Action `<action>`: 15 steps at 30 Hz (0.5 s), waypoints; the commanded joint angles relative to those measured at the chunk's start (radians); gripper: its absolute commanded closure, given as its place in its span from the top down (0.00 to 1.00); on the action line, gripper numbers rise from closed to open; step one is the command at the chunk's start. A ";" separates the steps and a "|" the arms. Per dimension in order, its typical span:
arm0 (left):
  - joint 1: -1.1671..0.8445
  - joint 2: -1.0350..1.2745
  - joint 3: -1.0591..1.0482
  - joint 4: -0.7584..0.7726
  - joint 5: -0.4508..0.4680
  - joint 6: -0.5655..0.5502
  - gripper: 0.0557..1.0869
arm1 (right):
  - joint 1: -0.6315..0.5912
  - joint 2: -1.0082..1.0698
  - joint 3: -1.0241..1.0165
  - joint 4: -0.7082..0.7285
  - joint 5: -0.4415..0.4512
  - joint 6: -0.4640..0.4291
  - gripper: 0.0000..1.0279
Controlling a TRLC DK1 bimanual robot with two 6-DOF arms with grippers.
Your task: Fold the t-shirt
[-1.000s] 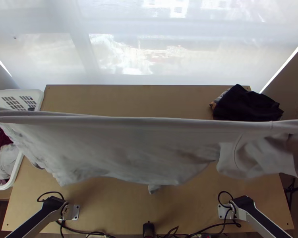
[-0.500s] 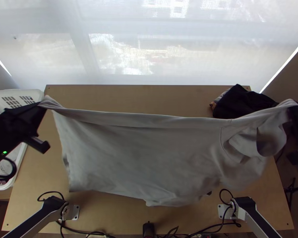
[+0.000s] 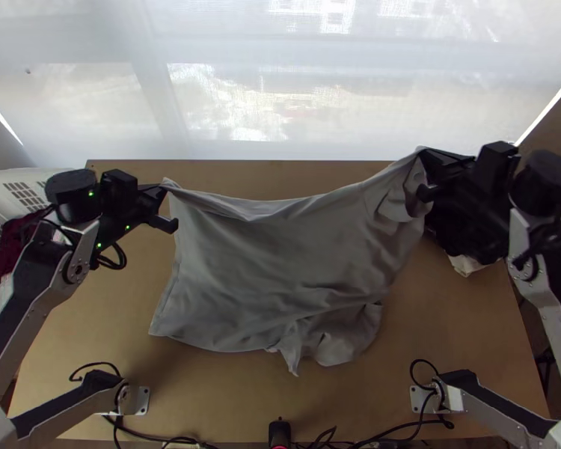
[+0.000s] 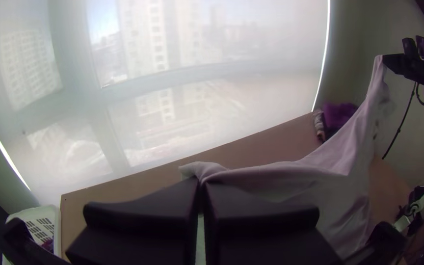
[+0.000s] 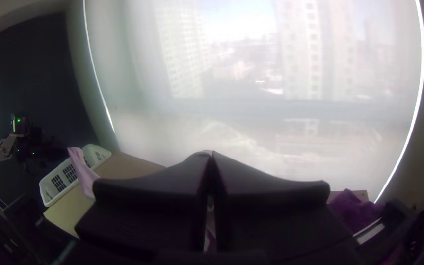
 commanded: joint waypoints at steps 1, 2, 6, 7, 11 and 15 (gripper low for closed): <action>0.116 0.216 -0.071 0.215 0.001 0.016 0.03 | 0.040 0.239 -0.062 0.196 0.019 -0.001 0.02; 0.136 0.249 -0.069 0.243 0.002 0.016 0.03 | 0.041 0.279 -0.048 0.207 0.019 -0.004 0.02; 0.193 0.356 -0.066 0.338 0.001 0.016 0.03 | 0.041 0.423 0.024 0.236 0.019 -0.016 0.02; 0.203 0.382 -0.066 0.367 -0.001 0.017 0.03 | 0.041 0.460 0.044 0.237 0.019 -0.022 0.02; 0.233 0.489 -0.029 0.424 -0.005 0.020 0.03 | 0.041 0.583 0.119 0.256 0.019 -0.025 0.02; 0.243 0.601 0.043 0.452 -0.016 0.016 0.03 | 0.038 0.684 0.191 0.268 0.019 -0.030 0.02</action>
